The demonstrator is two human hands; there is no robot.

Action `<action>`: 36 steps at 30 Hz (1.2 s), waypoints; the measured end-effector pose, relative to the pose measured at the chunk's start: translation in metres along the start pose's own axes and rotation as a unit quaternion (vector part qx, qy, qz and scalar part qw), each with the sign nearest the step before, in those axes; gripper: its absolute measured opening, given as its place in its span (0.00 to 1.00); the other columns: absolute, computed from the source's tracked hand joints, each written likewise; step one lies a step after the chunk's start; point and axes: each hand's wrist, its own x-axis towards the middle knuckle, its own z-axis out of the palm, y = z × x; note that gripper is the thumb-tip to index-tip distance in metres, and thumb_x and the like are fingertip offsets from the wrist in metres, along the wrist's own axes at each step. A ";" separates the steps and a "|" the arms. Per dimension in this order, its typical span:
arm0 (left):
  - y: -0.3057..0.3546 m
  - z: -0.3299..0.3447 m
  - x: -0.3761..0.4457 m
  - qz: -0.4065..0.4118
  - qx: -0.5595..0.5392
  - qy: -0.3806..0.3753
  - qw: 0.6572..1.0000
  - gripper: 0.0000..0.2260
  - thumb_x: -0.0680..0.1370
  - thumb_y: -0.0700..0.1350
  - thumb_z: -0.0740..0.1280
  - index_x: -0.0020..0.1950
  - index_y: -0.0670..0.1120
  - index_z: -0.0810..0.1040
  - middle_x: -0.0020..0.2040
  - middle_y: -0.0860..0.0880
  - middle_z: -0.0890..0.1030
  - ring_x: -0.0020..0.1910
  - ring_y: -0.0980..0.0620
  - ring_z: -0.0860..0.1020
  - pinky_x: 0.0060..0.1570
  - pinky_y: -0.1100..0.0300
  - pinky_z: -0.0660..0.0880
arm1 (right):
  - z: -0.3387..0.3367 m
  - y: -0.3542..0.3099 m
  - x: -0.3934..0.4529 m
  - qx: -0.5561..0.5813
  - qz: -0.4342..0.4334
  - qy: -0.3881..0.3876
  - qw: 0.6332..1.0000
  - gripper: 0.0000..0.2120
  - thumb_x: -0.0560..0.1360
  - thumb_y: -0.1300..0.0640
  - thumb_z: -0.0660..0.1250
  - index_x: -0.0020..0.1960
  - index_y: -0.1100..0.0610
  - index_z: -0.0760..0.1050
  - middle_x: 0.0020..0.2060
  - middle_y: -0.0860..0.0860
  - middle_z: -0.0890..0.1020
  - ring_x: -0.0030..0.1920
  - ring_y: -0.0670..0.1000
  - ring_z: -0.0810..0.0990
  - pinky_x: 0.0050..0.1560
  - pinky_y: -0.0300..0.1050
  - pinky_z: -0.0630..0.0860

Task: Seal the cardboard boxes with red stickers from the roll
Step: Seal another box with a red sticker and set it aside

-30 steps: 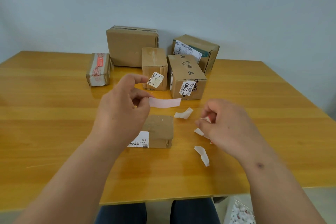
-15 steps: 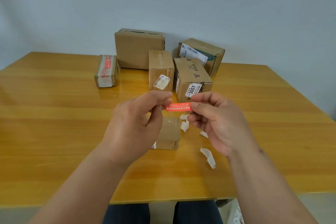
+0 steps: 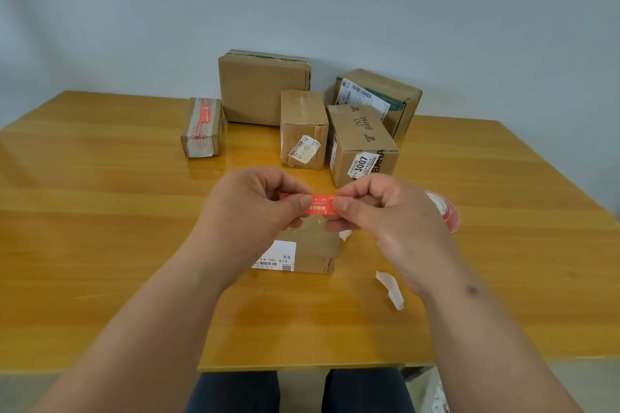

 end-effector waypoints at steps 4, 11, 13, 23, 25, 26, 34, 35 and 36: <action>0.000 -0.009 0.002 0.009 0.065 0.006 0.998 0.02 0.75 0.44 0.72 0.44 0.51 0.84 0.36 0.53 0.85 0.35 0.59 0.83 0.46 0.51 0.82 | 0.015 0.000 0.006 -0.044 -0.007 0.041 0.998 0.03 0.74 0.54 0.70 0.41 0.50 0.79 0.36 0.48 0.85 0.40 0.48 0.83 0.48 0.53 0.79; -0.003 -0.036 0.014 -0.018 0.088 -0.006 0.996 0.07 0.76 0.45 0.71 0.53 0.52 0.80 0.37 0.54 0.85 0.38 0.57 0.83 0.39 0.62 0.75 | 0.036 -0.007 0.017 -0.085 -0.023 0.067 0.994 0.03 0.74 0.51 0.70 0.43 0.47 0.81 0.37 0.45 0.80 0.37 0.42 0.75 0.35 0.35 0.67; -0.006 -0.040 0.017 -0.032 0.133 -0.021 0.990 0.04 0.77 0.44 0.70 0.50 0.51 0.80 0.36 0.54 0.85 0.37 0.58 0.83 0.38 0.62 0.76 | 0.042 -0.004 0.019 -0.083 -0.008 0.051 0.995 0.02 0.74 0.52 0.70 0.43 0.48 0.81 0.32 0.44 0.79 0.34 0.42 0.74 0.34 0.35 0.67; -0.015 -0.034 0.028 -0.071 0.281 -0.063 0.955 0.07 0.80 0.46 0.65 0.42 0.50 0.75 0.40 0.48 0.79 0.28 0.51 0.81 0.35 0.54 0.80 | 0.063 0.012 0.027 -0.179 0.025 0.059 0.982 0.04 0.75 0.52 0.68 0.47 0.48 0.82 0.35 0.42 0.79 0.35 0.43 0.74 0.35 0.39 0.68; -0.018 -0.036 0.030 -0.083 0.238 -0.060 0.966 0.06 0.79 0.45 0.66 0.42 0.49 0.77 0.38 0.48 0.78 0.28 0.51 0.79 0.34 0.53 0.79 | 0.062 0.013 0.027 -0.187 0.027 0.067 0.980 0.05 0.76 0.51 0.68 0.48 0.48 0.82 0.36 0.43 0.80 0.35 0.43 0.74 0.34 0.39 0.67; -0.020 -0.038 0.032 -0.083 0.220 -0.055 0.970 0.06 0.79 0.44 0.67 0.42 0.48 0.79 0.36 0.49 0.78 0.29 0.51 0.78 0.33 0.54 0.79 | 0.062 0.014 0.027 -0.195 0.026 0.067 0.978 0.06 0.76 0.51 0.67 0.49 0.48 0.82 0.37 0.43 0.80 0.35 0.43 0.75 0.35 0.39 0.68; -0.018 -0.040 0.046 -0.118 0.277 -0.109 0.947 0.06 0.78 0.45 0.68 0.52 0.52 0.82 0.45 0.50 0.81 0.36 0.54 0.76 0.38 0.59 0.77 | 0.069 0.011 0.026 -0.323 0.034 0.050 0.944 0.09 0.77 0.50 0.63 0.50 0.47 0.82 0.44 0.45 0.83 0.46 0.50 0.80 0.53 0.54 0.75; -0.019 -0.040 0.047 -0.121 0.286 -0.114 0.944 0.08 0.78 0.45 0.68 0.56 0.52 0.81 0.46 0.49 0.81 0.38 0.52 0.77 0.41 0.57 0.79 | 0.069 0.010 0.026 -0.337 0.033 0.047 0.940 0.09 0.77 0.50 0.62 0.50 0.47 0.82 0.44 0.45 0.83 0.46 0.50 0.80 0.53 0.54 0.75; -0.020 -0.040 0.049 -0.118 0.295 -0.117 0.941 0.10 0.77 0.45 0.68 0.58 0.52 0.80 0.47 0.50 0.80 0.40 0.51 0.79 0.44 0.56 0.80 | 0.069 0.009 0.026 -0.350 0.032 0.046 0.935 0.10 0.77 0.50 0.62 0.50 0.47 0.82 0.44 0.45 0.83 0.46 0.50 0.79 0.54 0.54 0.75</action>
